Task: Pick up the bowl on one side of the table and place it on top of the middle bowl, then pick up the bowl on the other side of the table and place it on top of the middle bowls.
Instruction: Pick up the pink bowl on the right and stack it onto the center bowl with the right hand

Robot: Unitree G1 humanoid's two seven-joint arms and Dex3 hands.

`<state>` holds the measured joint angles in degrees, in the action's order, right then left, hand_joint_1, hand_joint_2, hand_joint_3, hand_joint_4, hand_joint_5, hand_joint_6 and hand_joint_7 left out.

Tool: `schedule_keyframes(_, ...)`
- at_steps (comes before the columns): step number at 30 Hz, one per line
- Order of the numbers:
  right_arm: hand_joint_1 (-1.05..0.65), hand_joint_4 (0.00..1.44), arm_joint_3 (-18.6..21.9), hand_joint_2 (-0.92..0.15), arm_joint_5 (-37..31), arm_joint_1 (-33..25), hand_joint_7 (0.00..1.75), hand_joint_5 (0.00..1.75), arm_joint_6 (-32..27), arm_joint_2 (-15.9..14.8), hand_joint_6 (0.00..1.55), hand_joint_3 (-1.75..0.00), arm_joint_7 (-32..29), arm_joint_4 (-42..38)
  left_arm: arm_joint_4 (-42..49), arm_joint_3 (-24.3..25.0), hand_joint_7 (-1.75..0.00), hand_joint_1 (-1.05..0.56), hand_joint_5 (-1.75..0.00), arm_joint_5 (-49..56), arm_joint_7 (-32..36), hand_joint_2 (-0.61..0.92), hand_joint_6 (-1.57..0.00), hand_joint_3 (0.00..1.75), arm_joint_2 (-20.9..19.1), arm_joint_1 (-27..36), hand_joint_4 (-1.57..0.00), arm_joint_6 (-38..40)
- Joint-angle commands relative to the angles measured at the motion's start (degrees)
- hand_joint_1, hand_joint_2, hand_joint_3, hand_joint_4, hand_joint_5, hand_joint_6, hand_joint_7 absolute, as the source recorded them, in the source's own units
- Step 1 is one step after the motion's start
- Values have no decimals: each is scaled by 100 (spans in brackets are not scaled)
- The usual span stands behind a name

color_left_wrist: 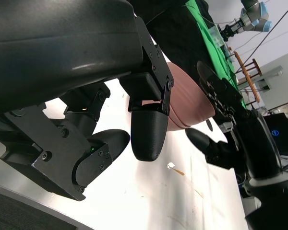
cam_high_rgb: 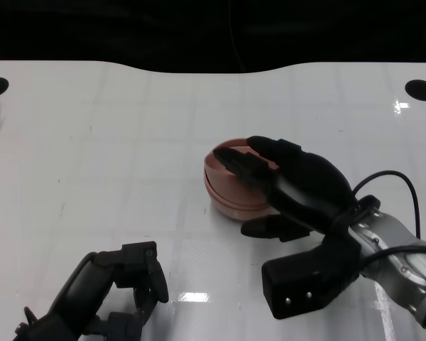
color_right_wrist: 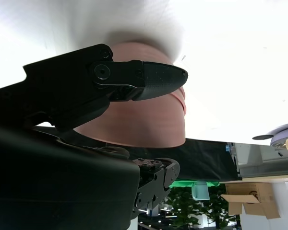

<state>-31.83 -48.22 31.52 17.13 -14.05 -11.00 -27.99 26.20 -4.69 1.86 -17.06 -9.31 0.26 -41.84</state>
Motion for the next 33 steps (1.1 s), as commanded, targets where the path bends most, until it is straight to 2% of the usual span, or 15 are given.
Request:
schedule_keyframes(1,-86,16,9,-92,-25,-195,3,4,51,-152,13,-43,-79,89,16,35,-147,-6,-171,44,51,46,-80,126,-79,-2,-86,-110)
schedule_keyframes(26,-82,17,-34,-92,8,-376,3,6,113,-136,16,-41,167,-68,-14,32,-148,-8,-172,-40,-17,45,-80,127,-76,5,-84,-21)
schedule_keyframes(33,-81,17,-32,-92,-36,-382,3,7,187,-105,18,-39,-12,-156,1,35,-147,-7,-172,-56,-31,45,-80,127,-85,3,-84,-41)
